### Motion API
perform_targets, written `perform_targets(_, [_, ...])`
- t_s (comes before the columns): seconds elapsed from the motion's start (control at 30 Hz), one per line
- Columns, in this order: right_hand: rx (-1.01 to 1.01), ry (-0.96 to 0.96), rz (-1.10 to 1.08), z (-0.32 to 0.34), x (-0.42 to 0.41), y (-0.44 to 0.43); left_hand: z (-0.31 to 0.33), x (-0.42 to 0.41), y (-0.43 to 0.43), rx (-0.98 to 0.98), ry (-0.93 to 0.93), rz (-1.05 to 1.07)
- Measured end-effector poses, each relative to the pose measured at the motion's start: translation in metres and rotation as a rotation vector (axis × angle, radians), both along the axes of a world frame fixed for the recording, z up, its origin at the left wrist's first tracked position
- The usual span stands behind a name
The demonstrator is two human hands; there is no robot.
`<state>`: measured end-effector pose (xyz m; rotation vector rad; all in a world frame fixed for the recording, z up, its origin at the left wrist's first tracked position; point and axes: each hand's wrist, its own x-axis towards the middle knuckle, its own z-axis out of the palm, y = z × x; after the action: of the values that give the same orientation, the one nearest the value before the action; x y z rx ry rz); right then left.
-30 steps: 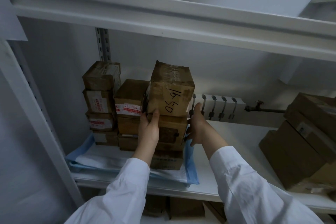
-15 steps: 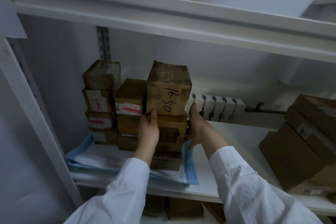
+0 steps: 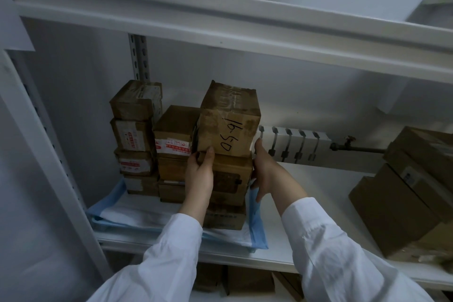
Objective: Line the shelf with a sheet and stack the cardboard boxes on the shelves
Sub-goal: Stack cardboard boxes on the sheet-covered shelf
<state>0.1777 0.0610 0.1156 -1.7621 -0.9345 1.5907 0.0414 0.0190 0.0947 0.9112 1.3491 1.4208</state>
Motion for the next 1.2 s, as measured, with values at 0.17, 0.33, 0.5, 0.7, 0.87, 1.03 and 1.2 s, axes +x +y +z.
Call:
perform_targets(0.17, [0.071, -0.061, -0.037, 0.004, -0.003, 0.004, 0.005, 0.000, -0.003, 0.042, -0.011, 0.024])
perform_targets(0.33, [0.068, -0.020, -0.070, 0.006, -0.006, 0.002, 0.009, -0.001, -0.002, 0.084, 0.108, 0.080])
perform_targets(0.5, [0.080, 0.145, -0.047, 0.015, -0.008, -0.011, 0.011, 0.001, -0.002, 0.082, 0.160, 0.110])
perform_targets(0.7, [0.056, 0.193, -0.070, 0.015, -0.012, -0.011, 0.011, 0.000, -0.003, 0.081, 0.165, 0.099])
perform_targets(0.87, [0.054, 0.175, -0.073, 0.015, -0.015, -0.009, 0.005, 0.000, -0.004, 0.070, 0.183, 0.071])
perform_targets(1.03, [0.062, 0.184, -0.077, 0.018, -0.015, -0.014, 0.005, 0.000, -0.007, 0.054, 0.171, 0.074])
perform_targets(1.2, [0.106, 0.123, -0.140, 0.022, -0.007, -0.021, 0.016, 0.001, -0.017, 0.112, 0.149, 0.165])
